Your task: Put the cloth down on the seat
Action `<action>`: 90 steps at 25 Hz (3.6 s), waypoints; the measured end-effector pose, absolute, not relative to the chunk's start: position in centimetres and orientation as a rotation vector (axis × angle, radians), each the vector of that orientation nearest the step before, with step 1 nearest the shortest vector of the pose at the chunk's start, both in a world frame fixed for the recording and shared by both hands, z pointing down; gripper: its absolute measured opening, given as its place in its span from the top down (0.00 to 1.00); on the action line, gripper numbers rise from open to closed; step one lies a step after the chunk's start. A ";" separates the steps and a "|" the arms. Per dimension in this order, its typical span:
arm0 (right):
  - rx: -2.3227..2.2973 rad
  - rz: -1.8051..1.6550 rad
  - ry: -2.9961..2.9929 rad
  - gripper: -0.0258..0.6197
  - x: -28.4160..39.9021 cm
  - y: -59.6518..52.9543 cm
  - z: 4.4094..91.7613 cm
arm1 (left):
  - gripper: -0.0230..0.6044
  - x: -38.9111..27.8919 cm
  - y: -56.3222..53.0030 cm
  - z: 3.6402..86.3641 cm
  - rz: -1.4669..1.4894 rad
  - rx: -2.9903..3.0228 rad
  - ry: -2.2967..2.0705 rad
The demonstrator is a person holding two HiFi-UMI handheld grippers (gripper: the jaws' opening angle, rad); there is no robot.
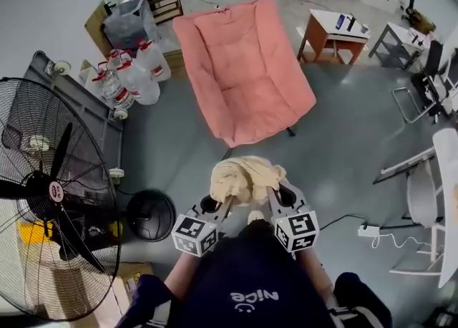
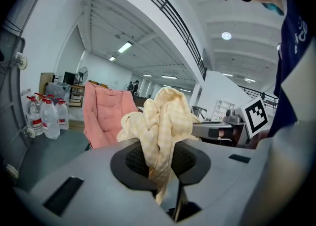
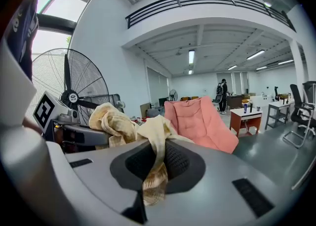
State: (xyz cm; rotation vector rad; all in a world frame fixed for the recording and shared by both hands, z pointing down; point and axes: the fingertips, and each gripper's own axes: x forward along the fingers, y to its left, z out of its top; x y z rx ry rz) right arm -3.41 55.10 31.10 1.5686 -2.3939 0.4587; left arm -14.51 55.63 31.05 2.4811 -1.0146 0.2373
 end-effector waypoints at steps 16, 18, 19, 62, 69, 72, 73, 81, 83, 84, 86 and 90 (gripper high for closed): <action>1.447 0.468 -2.494 0.86 4.6 45.5 31.4 | 0.83 -6.1 47.5 32.3 0.232 2.441 -1.115; 1.453 0.479 -2.492 0.86 5.2 44.8 31.4 | 0.83 -5.5 46.8 32.1 0.243 2.433 -1.113; 1.456 0.486 -2.491 0.86 5.4 44.5 31.4 | 0.83 -5.3 46.4 32.0 0.245 2.427 -1.111; 1.862 0.604 -2.233 0.86 2.8 16.1 33.8 | 0.83 -7.4 13.4 35.5 0.344 2.624 -0.673; 1.853 0.643 -2.281 0.86 4.2 14.3 33.9 | 0.83 -6.4 11.8 35.6 0.322 2.600 -0.740; 1.796 0.616 -2.306 0.86 4.5 12.3 33.9 | 0.83 -6.3 10.4 35.7 0.317 2.581 -0.783; 1.773 0.611 -2.318 0.86 4.6 11.6 34.0 | 0.83 -6.2 9.9 35.7 0.319 2.577 -0.800; 1.604 0.551 -2.378 0.86 5.8 5.0 34.6 | 0.83 -5.4 4.8 35.4 0.333 2.511 -0.962; 1.575 0.556 -2.395 0.86 6.4 3.4 34.7 | 0.83 -5.0 3.6 35.5 0.334 2.493 -0.993; 1.564 0.559 -2.403 0.86 6.7 2.7 34.6 | 0.83 -4.7 3.1 35.7 0.337 2.487 -1.003; 1.545 0.559 -2.414 0.86 7.5 1.5 34.7 | 0.83 -4.0 2.1 36.0 0.351 2.477 -1.017; 1.479 0.551 -2.441 0.86 9.0 -1.0 35.1 | 0.83 -2.6 0.3 36.3 0.362 2.453 -1.079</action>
